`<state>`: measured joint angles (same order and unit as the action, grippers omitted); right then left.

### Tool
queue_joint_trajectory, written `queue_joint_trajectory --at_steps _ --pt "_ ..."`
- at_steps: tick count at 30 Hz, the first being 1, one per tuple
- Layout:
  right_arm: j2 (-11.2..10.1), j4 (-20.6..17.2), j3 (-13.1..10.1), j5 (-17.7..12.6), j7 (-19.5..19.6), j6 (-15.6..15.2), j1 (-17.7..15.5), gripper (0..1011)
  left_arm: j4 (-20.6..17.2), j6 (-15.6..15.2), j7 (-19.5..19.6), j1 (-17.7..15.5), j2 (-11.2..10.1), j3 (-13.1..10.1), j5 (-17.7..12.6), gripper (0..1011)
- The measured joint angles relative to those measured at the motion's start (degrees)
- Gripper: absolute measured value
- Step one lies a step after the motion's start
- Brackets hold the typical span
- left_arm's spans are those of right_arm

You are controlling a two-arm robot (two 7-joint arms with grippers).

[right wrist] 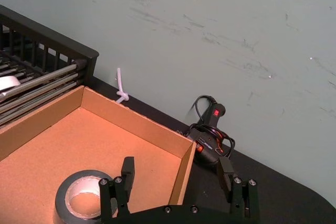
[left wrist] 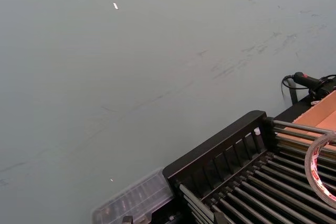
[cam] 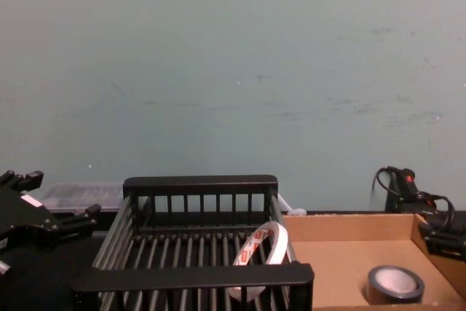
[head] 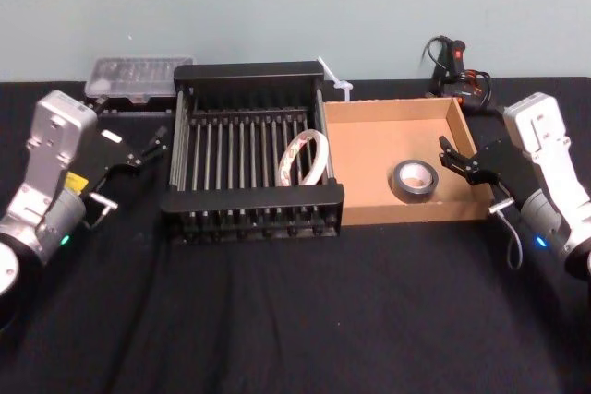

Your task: Pick up the white tape and place it into the black box , Pick up the silver tape and place it into the brown box.

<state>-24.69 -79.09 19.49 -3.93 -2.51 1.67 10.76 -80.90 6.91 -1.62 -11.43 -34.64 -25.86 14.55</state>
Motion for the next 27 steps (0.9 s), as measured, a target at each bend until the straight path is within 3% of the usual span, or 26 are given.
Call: queue_joint_trajectory --at_steps 27 --pt "0.00 0.00 0.00 0.00 0.01 0.00 0.00 1002 0.00 0.00 0.00 0.00 0.00 0.00 0.00 1001"
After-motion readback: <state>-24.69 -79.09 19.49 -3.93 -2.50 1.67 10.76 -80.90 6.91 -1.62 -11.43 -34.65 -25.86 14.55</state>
